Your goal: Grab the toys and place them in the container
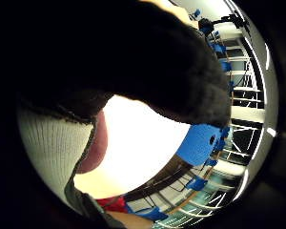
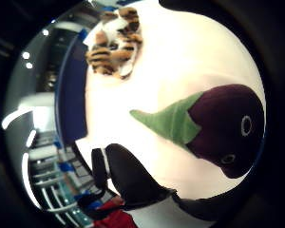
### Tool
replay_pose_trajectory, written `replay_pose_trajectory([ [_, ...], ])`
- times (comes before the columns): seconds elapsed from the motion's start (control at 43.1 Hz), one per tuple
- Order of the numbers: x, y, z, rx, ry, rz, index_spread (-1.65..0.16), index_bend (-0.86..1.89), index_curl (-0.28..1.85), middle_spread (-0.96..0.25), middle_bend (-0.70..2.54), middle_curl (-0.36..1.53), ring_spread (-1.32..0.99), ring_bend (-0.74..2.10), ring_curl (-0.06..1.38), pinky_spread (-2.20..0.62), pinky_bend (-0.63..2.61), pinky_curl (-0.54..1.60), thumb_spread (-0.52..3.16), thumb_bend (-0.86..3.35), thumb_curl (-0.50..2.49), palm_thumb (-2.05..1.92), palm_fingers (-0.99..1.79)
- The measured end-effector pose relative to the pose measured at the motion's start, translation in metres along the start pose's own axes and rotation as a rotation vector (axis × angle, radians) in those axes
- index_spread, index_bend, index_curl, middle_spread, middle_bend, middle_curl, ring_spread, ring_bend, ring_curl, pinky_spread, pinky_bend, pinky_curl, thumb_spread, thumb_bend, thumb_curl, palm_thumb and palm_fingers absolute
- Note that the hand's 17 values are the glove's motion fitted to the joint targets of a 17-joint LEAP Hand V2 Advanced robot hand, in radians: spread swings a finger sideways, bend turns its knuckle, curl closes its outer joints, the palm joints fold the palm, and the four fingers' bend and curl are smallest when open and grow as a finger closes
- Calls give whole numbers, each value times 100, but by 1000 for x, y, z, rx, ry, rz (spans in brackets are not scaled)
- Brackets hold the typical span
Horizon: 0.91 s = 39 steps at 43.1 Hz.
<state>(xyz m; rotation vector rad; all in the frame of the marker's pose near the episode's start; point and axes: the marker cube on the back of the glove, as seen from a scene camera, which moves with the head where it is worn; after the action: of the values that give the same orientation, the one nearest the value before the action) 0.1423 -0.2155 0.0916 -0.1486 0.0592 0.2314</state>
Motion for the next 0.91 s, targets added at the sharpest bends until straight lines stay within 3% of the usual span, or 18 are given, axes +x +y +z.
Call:
replay_pose_trajectory([
  [0.418,19,4,34,-74,31,9,-39,17,33,-8,11,23,5,13,11,16,122,38,84,-10,18,-13,-17],
  [0.534,11,6,41,-71,84,5,-39,11,31,-8,12,22,4,27,15,12,127,39,88,-7,19,-8,-7],
  [0.719,12,8,41,-33,41,-9,-41,21,31,-16,24,23,-18,79,27,-13,106,31,100,-3,22,-2,52],
  [0.905,7,9,32,66,85,-49,-40,20,34,-29,55,35,-34,92,34,-33,91,29,113,3,26,10,94],
])
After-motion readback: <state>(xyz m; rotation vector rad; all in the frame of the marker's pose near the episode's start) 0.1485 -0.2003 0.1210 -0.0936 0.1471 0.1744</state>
